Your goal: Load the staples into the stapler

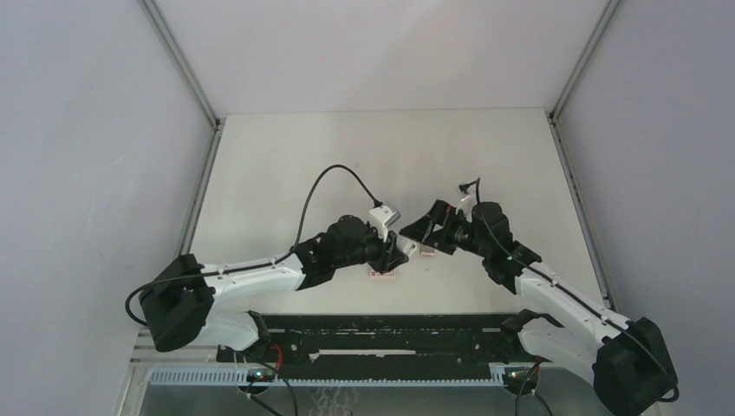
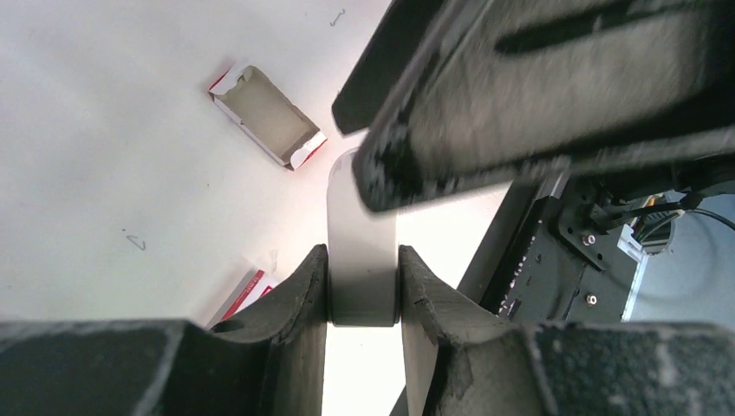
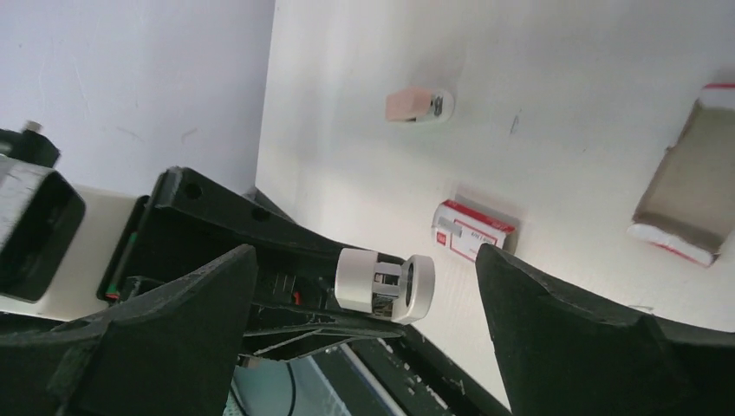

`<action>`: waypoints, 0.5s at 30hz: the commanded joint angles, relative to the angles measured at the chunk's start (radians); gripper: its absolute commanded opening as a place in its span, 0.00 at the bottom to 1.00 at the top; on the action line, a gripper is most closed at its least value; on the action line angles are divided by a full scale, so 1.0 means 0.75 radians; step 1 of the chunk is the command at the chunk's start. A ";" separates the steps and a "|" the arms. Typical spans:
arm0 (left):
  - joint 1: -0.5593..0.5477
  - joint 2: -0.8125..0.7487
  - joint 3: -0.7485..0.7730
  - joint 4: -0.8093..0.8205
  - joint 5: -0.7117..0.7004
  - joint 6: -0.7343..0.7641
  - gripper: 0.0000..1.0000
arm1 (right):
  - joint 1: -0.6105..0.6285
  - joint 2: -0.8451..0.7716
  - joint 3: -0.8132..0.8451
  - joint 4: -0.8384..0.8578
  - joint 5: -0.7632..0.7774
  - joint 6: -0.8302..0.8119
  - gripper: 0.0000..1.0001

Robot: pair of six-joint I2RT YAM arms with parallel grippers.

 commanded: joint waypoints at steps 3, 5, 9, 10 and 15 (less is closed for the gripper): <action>0.001 -0.068 0.011 -0.067 -0.114 0.096 0.00 | -0.086 -0.095 0.067 -0.123 0.063 -0.164 0.96; 0.031 -0.047 0.042 -0.143 -0.166 0.153 0.00 | -0.108 -0.113 0.077 -0.175 0.087 -0.214 0.95; 0.192 0.112 0.152 -0.245 -0.177 0.229 0.00 | -0.118 -0.132 0.105 -0.295 0.168 -0.315 0.95; 0.215 0.160 0.192 -0.284 -0.191 0.255 0.00 | -0.121 -0.138 0.109 -0.316 0.195 -0.333 0.95; 0.261 0.370 0.387 -0.382 -0.270 0.360 0.00 | -0.124 -0.154 0.110 -0.384 0.264 -0.385 0.94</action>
